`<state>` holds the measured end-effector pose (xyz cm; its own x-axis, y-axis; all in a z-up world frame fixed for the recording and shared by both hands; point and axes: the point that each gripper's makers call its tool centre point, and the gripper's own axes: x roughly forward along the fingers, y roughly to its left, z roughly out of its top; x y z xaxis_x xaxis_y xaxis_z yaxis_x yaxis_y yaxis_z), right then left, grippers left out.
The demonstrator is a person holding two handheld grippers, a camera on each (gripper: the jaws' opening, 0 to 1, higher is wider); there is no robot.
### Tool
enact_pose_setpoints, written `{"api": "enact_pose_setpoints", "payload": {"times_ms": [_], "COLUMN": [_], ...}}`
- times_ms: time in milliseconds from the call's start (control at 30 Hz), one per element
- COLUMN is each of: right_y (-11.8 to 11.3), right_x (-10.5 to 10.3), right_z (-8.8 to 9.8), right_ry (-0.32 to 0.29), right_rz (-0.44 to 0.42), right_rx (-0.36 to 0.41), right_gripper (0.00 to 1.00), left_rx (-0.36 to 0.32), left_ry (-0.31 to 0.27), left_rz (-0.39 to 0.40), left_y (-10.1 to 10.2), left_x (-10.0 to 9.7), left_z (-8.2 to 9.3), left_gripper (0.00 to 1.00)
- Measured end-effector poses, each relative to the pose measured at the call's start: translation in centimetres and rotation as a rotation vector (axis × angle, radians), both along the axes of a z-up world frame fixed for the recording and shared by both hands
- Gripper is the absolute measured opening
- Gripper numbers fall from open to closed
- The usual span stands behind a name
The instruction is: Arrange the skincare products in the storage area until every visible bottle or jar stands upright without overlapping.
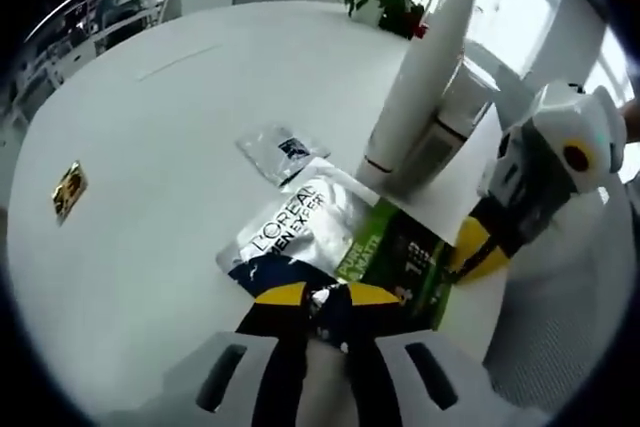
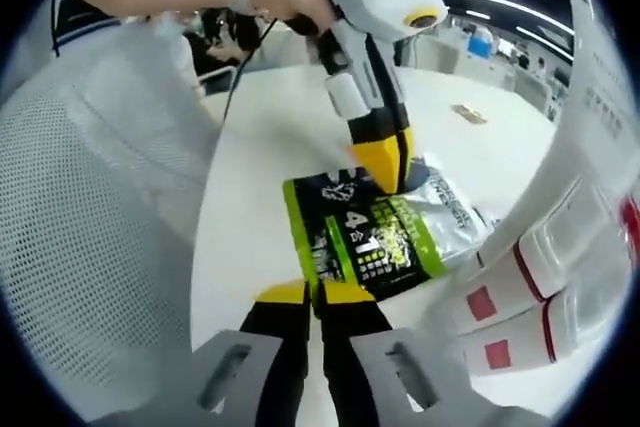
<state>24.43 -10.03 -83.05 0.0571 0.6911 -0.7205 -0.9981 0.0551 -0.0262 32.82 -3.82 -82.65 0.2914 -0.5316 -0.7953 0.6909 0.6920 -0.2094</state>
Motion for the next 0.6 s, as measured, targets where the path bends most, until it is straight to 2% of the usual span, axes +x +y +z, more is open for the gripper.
{"api": "enact_pose_setpoints", "payload": {"times_ms": [333,600], "right_y": [0.0,0.1], "right_x": [1.5,2.3], "right_z": [0.1,0.1], "right_ry": [0.001,-0.036], "right_rz": [-0.037,-0.057], "right_rx": [0.003,-0.001], "right_gripper": [0.01,0.01], "left_rx": [0.001,0.009], "left_ry": [0.001,0.000], "left_rz": [0.009,0.013], "left_y": [0.2,0.4], "left_x": [1.5,2.7], "left_z": [-0.1,-0.2], "left_gripper": [0.06,0.04]}}
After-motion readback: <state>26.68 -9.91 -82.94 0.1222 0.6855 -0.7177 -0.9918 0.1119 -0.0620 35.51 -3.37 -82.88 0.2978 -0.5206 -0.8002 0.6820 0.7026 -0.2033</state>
